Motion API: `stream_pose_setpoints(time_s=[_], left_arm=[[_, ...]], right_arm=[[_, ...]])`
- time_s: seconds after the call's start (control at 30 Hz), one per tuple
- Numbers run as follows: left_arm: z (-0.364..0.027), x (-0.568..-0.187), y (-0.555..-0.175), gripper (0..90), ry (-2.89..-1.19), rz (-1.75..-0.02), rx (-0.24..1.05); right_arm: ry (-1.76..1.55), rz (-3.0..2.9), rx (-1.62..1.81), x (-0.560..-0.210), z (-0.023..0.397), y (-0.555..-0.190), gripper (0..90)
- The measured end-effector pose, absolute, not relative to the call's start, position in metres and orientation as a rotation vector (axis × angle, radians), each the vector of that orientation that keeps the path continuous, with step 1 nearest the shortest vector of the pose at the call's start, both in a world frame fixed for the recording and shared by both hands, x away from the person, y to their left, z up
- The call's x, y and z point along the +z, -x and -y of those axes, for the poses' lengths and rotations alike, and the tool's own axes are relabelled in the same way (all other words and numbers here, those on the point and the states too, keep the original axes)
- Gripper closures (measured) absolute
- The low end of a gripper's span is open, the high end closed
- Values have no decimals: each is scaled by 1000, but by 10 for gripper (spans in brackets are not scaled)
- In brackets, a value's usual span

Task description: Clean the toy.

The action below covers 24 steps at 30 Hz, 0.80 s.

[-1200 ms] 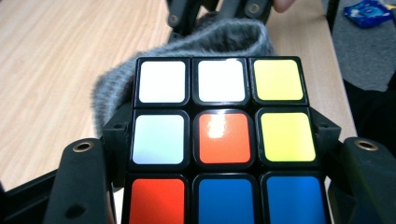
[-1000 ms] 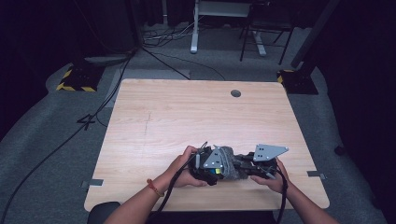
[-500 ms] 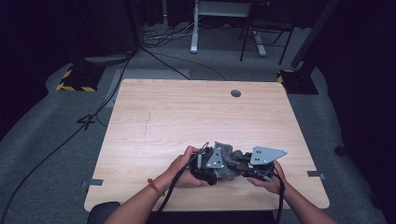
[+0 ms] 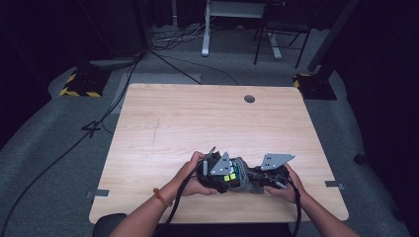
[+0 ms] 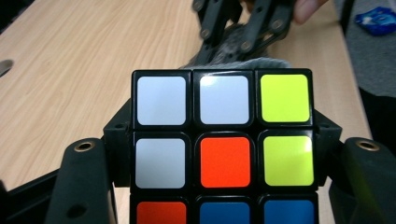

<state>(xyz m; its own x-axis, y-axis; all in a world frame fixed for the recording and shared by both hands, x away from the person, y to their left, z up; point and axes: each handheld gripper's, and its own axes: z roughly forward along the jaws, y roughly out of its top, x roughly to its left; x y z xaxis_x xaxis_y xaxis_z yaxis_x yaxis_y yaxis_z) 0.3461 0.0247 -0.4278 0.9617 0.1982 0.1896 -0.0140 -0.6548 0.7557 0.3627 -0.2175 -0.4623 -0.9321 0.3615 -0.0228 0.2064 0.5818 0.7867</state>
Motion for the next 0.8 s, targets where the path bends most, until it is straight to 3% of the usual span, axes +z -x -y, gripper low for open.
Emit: stream_pose_setpoints(time_s=[0.23, 0.8], left_arm=[[-29, -427, -347, 336, -2226, -121, 273], [-19, -435, -342, 329, -2338, -84, 358]], right_arm=[[-499, -2639, 1461, -455, 216, -357, 786], [-442, -2537, 1607, -437, 224, -350, 788]])
